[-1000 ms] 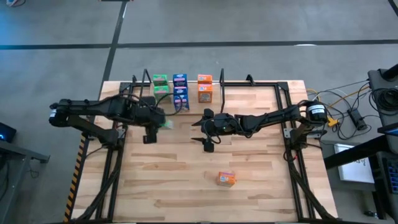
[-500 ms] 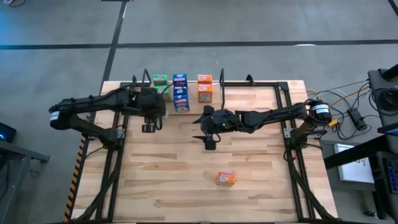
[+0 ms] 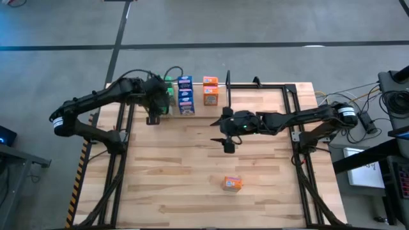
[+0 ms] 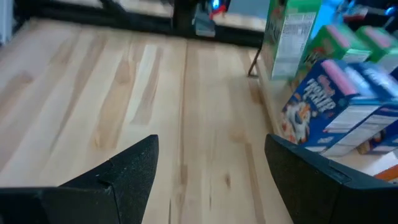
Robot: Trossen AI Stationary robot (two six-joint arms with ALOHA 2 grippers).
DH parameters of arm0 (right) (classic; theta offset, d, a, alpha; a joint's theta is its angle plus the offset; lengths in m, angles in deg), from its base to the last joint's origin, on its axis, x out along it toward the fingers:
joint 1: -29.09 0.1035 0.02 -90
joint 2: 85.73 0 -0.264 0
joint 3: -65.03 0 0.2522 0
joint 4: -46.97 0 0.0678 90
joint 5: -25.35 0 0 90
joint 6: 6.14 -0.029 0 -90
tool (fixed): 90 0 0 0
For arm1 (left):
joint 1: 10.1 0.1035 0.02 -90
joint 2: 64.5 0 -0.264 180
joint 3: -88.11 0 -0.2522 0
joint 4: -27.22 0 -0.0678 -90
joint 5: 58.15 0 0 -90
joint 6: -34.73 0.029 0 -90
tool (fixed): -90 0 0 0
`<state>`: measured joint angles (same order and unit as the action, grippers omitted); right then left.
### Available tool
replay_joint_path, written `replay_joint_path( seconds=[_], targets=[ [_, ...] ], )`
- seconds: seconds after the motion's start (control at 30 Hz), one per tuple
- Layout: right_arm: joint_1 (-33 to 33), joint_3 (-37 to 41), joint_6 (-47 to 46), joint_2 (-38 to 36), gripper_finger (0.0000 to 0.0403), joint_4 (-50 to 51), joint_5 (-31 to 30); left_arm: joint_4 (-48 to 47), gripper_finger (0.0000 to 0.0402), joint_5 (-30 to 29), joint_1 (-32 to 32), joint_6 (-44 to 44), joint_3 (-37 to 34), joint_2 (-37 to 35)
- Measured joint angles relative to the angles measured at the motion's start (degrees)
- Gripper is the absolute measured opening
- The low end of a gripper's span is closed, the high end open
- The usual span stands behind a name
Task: Stack cereal on shelf
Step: Put the green cereal box on the shelf aligned with the other green cereal box
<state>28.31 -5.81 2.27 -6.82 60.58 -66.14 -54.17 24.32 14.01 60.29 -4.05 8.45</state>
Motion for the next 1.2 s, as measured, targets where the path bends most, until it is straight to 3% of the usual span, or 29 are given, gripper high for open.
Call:
replay_joint_path(
  seconds=[0.4,0.7,1.2],
  targets=[
    [0.0,8.0,-1.0,-9.3,0.0283,-5.4,0.1,2.7,0.0148,5.4,6.4,4.0,-0.6,0.0],
    [0.0,8.3,-0.9,-9.5,0.0283,-6.1,0.1,8.2,0.0148,5.6,6.9,5.5,-6.3,0.7],
    [0.0,8.3,-0.9,-9.5,0.0283,-6.2,0.1,9.9,0.0149,4.2,8.0,8.5,-6.6,6.4]
  ],
)
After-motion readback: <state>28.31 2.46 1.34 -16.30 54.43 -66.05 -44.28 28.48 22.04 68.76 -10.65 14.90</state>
